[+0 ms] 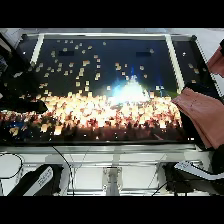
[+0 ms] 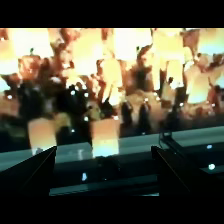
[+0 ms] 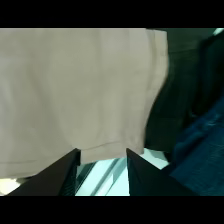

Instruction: Fold the clothes and pants, and hang the long-sleeved shirts on hangers.

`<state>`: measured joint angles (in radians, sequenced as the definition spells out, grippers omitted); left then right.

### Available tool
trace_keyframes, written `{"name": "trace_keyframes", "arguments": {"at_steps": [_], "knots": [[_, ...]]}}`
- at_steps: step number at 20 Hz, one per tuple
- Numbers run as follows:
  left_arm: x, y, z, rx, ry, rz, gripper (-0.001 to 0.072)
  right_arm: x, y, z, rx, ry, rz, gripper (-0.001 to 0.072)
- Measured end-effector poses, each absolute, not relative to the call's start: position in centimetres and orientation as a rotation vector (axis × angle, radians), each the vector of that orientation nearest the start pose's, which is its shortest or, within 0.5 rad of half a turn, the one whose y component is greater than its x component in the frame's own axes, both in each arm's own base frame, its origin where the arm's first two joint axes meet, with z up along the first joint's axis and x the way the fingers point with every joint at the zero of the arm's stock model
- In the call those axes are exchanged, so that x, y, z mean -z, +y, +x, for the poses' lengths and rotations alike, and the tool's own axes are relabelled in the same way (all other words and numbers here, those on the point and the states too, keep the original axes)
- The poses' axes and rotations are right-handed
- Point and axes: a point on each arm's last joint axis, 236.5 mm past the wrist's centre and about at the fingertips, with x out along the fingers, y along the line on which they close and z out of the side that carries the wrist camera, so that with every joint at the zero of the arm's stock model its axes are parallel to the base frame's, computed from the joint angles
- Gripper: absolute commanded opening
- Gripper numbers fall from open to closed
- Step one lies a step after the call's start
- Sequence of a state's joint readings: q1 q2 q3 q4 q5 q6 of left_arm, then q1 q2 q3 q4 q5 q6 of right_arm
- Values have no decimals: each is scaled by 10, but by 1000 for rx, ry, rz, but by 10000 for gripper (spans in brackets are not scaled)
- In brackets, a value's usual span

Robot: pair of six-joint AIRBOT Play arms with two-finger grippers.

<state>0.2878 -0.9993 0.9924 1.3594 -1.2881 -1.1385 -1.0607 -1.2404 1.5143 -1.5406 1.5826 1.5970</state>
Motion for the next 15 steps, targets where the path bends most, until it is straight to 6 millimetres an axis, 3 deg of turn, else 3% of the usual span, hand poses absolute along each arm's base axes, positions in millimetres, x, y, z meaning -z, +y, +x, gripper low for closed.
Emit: {"name": "trace_keyframes", "arguments": {"at_steps": [3, 4, 5, 6, 7, 8, 11, 15], "knots": [[-41, 41, 306, 159, 1236, 10, 693, -122, -308, 188, 880, 1124, 720, 339], [-41, 41, 306, 159, 1236, 10, 693, -125, -306, 197, 854, 1100, 711, 269], [-41, 41, 306, 159, 1236, 10, 693, -129, -302, 212, 804, 1071, 698, 72], [-41, 41, 306, 159, 1236, 10, 693, -133, -294, 230, 738, 1040, 684, 13], [-41, 41, 306, 159, 1236, 10, 693, -138, -281, 252, 656, 1014, 665, 9], [-41, 41, 306, 159, 1236, 10, 693, -143, -267, 272, 575, 993, 641, 8], [-41, 41, 306, 159, 1236, 10, 693, -154, -199, 333, 305, 975, 544, 9], [-41, 41, 306, 159, 1236, 10, 693, -151, -103, 382, 42, 1029, 332, 9]]}}
